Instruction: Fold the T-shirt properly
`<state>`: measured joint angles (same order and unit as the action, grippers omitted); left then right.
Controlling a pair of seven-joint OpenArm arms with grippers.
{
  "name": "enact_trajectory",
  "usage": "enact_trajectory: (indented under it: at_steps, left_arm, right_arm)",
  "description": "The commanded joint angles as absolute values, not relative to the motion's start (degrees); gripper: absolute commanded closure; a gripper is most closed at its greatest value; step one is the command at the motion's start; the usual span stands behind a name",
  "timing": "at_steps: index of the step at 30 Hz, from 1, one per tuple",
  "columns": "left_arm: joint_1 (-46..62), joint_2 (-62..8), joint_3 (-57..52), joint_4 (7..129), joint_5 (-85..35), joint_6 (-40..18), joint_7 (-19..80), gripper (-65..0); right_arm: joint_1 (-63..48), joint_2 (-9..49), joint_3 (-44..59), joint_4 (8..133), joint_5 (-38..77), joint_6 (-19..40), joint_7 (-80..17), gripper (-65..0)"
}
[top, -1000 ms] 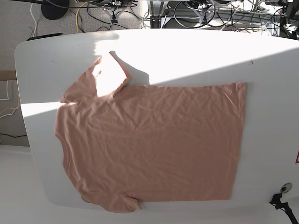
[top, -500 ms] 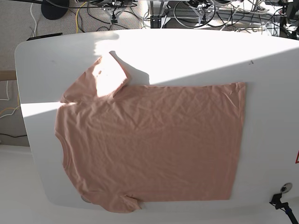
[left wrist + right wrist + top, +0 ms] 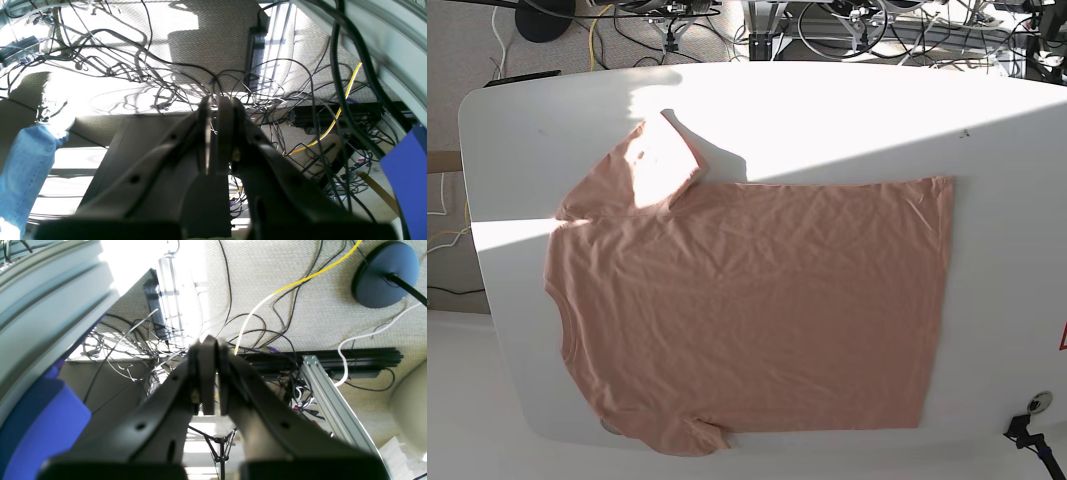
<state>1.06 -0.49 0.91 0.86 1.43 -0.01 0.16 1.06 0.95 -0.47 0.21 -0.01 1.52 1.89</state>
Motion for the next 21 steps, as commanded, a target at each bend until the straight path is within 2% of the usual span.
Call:
enact_trajectory:
  at_steps: [1, 21]
  left_arm:
    - [0.9, -0.6, 0.9, 1.0, 1.4, 0.0, 0.0, -2.0]
    - [1.5, -0.6, 1.1, 1.0, 1.7, 0.6, 0.3, -2.1]
  right_arm:
    - [1.2, 1.2, -0.3, 0.0, -0.2, 1.8, 2.1, -1.0]
    - [1.1, 1.3, -0.4, 0.0, -0.2, 3.3, 2.3, -0.9]
